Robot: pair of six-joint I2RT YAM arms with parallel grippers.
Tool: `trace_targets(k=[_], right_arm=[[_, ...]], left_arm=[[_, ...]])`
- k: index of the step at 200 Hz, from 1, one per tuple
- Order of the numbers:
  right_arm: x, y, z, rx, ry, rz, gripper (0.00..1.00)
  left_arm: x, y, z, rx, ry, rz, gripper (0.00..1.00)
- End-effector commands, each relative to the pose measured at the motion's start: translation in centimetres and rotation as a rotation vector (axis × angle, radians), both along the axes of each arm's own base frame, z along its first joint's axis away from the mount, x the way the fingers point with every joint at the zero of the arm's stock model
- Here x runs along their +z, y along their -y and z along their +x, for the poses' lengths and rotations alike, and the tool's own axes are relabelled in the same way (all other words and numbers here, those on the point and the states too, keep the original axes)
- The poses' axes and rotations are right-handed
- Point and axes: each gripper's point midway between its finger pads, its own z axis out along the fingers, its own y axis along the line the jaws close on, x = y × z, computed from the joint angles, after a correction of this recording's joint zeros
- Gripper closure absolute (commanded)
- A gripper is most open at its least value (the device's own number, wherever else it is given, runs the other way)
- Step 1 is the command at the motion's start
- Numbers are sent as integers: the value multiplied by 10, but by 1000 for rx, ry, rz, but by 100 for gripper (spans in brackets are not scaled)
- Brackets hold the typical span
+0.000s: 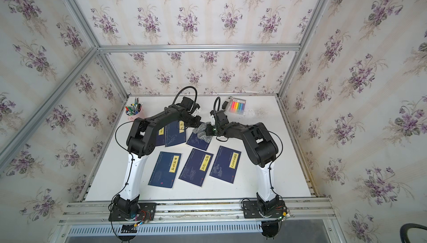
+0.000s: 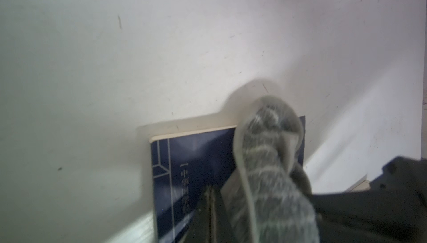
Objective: Wipe the cover of the book
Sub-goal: Wipe the dirt from the cover of the book.
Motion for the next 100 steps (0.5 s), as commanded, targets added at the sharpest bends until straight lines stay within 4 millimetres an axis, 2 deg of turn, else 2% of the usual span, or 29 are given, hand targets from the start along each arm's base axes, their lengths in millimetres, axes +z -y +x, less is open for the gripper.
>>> trace_targets(k=[1, 22, 47, 86, 89, 100], right_arm=[[-33, 43, -3, -112, -84, -187, 100], [-32, 46, 3, -117, -77, -196, 100], [-30, 35, -4, -71, -94, -152, 100], [-35, 2, -44, 78, -124, -125, 100], [-36, -13, -56, 119, -126, -125, 100], [-38, -25, -71, 160, -135, -118, 100]], left_arm=[[-34, -31, -18, 39, -87, 172, 100], [-34, -32, -18, 39, -88, 172, 100], [-34, -31, -18, 39, -87, 172, 100], [-34, -31, -18, 39, -88, 172, 100], [-34, -31, -18, 39, -88, 172, 100], [-34, -31, -18, 37, -87, 171, 100]])
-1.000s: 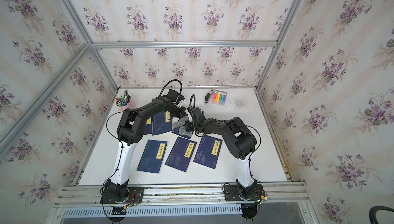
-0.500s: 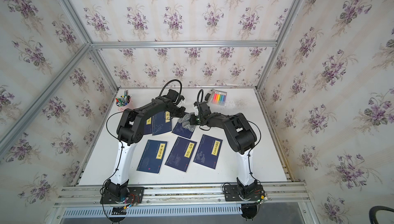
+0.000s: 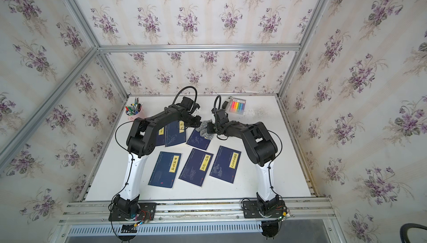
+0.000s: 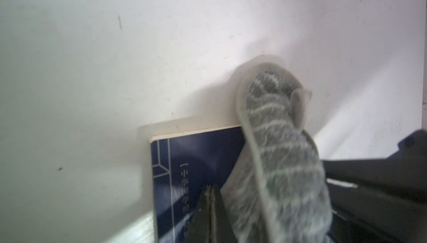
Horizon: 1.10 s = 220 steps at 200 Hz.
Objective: Wipe the cover of the book
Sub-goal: Wipe the dirt from the cover of the book.
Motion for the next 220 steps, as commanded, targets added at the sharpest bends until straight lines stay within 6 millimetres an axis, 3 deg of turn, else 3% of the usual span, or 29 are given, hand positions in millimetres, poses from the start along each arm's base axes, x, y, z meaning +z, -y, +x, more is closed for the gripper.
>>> trace_targets(k=[1, 40, 103, 170, 189, 193, 220], right_arm=[[-38, -13, -69, 127, -201, -71, 100], [-38, -37, -98, 179, -222, -29, 100], [-26, -45, -109, 175, -213, 26, 100], [-42, 5, -69, 9, -212, -1, 100], [-39, 9, -56, -5, -200, -1, 100], [-38, 22, -43, -44, -195, 3, 100], [-30, 31, -16, -82, -169, 15, 100]], left_arm=[[-34, -31, -19, 36, -88, 172, 100], [-33, -30, -18, 37, -85, 170, 100], [-34, -31, -19, 38, -88, 171, 100], [-34, -31, -19, 37, -87, 171, 100], [-34, -31, -19, 36, -86, 171, 100], [-34, -31, -19, 37, -86, 171, 100], [-34, -31, -19, 37, -86, 170, 100]])
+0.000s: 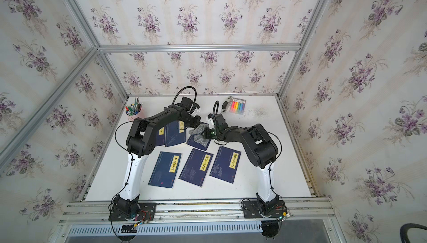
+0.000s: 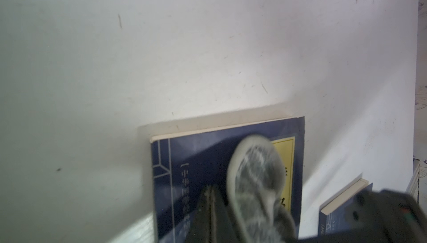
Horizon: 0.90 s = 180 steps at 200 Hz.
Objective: Wipe the cover of the book
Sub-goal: Wipe the dirt from the cover of the book.
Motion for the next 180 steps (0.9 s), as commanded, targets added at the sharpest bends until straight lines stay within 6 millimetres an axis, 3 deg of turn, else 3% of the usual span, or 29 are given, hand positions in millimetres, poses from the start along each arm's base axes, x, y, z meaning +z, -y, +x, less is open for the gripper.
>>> trace_targets(k=[1, 35, 94, 124, 147, 180], right_arm=[[-31, 38, 4, -94, -82, -162, 100], [-25, 41, 26, -117, -63, -165, 100], [-17, 53, 24, -139, -27, -213, 100], [-12, 62, 39, -163, 6, -264, 100], [0, 56, 54, -158, 29, -254, 100], [39, 39, 51, -104, 82, -131, 100]], left_arm=[[-35, -33, -18, 38, -81, 188, 100], [-35, -33, -18, 39, -83, 189, 100], [-35, -33, -18, 41, -81, 191, 100], [-35, -33, -18, 41, -82, 191, 100], [-35, -33, -18, 40, -82, 190, 100], [-34, -33, -18, 36, -80, 189, 100]])
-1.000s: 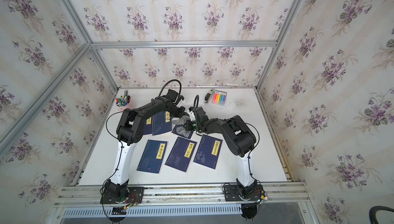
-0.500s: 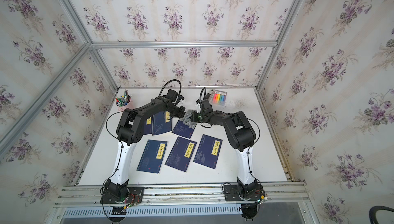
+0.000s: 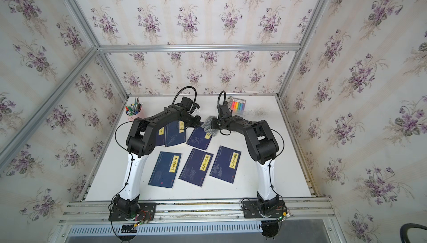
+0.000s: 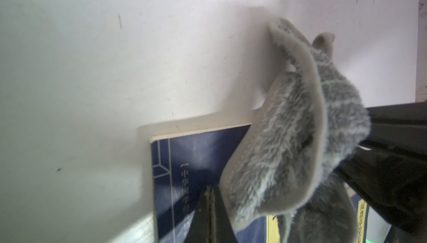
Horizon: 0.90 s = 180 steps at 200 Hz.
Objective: Wipe the cover of the book
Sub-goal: Wipe the dirt from the cover of the book.
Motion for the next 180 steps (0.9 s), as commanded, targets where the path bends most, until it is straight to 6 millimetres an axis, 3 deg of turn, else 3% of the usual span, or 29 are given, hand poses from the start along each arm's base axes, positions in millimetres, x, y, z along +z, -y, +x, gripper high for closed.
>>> trace_targets(k=[1, 12, 39, 82, 116, 180], right_arm=[[23, -9, -7, 52, 29, 58, 100], [39, -14, -13, 79, 56, 97, 100], [61, -15, -29, 130, 92, 138, 100], [72, -14, -45, 171, 119, 169, 100], [69, -14, -50, 182, 118, 173, 100], [61, -3, -52, 166, 119, 142, 100]], left_arm=[[-34, -32, -18, 35, -78, 186, 100], [-32, -31, -18, 30, -74, 178, 97], [-20, -14, -21, -14, -45, 65, 74], [23, 5, -25, -67, 60, -85, 40], [48, 18, -30, -94, 64, -217, 34], [88, 18, -29, -85, 83, -451, 30]])
